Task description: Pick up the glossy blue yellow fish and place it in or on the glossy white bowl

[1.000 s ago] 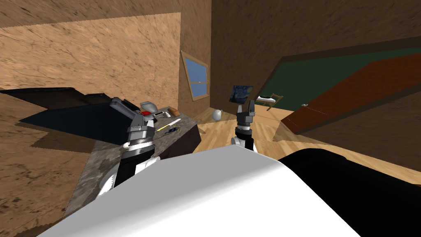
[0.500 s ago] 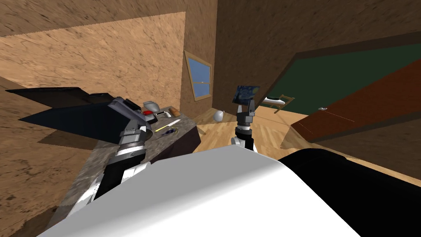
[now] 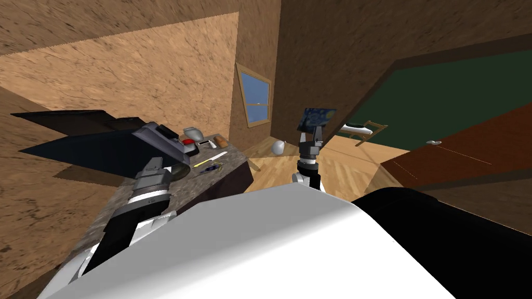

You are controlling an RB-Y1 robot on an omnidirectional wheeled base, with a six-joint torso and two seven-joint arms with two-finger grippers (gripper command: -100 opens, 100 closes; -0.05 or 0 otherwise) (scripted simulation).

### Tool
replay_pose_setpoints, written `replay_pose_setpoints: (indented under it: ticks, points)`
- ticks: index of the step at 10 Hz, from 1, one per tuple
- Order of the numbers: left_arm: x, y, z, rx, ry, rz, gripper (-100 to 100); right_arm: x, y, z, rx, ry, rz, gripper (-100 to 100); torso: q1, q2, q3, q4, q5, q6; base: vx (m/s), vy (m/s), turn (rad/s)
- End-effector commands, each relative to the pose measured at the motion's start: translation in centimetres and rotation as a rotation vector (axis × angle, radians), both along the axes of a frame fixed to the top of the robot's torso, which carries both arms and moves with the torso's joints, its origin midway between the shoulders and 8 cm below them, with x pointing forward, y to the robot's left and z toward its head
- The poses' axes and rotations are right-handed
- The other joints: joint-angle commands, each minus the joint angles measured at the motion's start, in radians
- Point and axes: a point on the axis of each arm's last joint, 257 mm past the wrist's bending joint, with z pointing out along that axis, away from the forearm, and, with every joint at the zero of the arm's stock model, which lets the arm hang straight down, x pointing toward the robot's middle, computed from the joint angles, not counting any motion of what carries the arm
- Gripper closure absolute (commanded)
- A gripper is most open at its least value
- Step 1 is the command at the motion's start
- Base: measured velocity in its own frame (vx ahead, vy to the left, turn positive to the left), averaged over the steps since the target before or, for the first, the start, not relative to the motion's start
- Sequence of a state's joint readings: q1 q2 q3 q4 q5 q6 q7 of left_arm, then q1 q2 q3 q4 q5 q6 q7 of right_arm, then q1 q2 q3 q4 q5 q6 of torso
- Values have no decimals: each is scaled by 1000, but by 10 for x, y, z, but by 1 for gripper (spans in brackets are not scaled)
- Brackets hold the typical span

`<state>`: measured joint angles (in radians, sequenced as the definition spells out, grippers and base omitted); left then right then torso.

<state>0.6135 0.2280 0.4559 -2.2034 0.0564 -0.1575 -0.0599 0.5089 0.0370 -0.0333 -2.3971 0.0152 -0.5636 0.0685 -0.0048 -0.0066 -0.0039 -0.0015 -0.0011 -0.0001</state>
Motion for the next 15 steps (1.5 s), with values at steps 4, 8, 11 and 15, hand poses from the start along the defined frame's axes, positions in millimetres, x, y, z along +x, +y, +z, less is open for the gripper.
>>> replay_pose_setpoints:
  ticks: [4, 8, 11, 15]
  points:
    - [-23, 69, -24, -31, 123, 152, -100, 0, 0, 0, 0, 0, 0, 0, 2, 0, 0, 0, 0, 0, 99, -98, 141]
    - [-38, 104, -38, -67, 188, 231, -100, 0, 0, 0, 0, 0, 0, 0, 2, 0, 0, 0, 0, 1, 80, -82, 85]
    - [-46, 121, -48, -98, 232, 273, -100, 0, 0, 0, 0, 0, 0, 0, 2, 0, 0, 0, 0, 0, 72, -72, 81]
    - [-58, 146, -62, -153, 293, 333, -100, 0, 0, 0, 0, 0, 0, 0, 2, 0, 0, 0, 0, 1, 73, -74, 82]
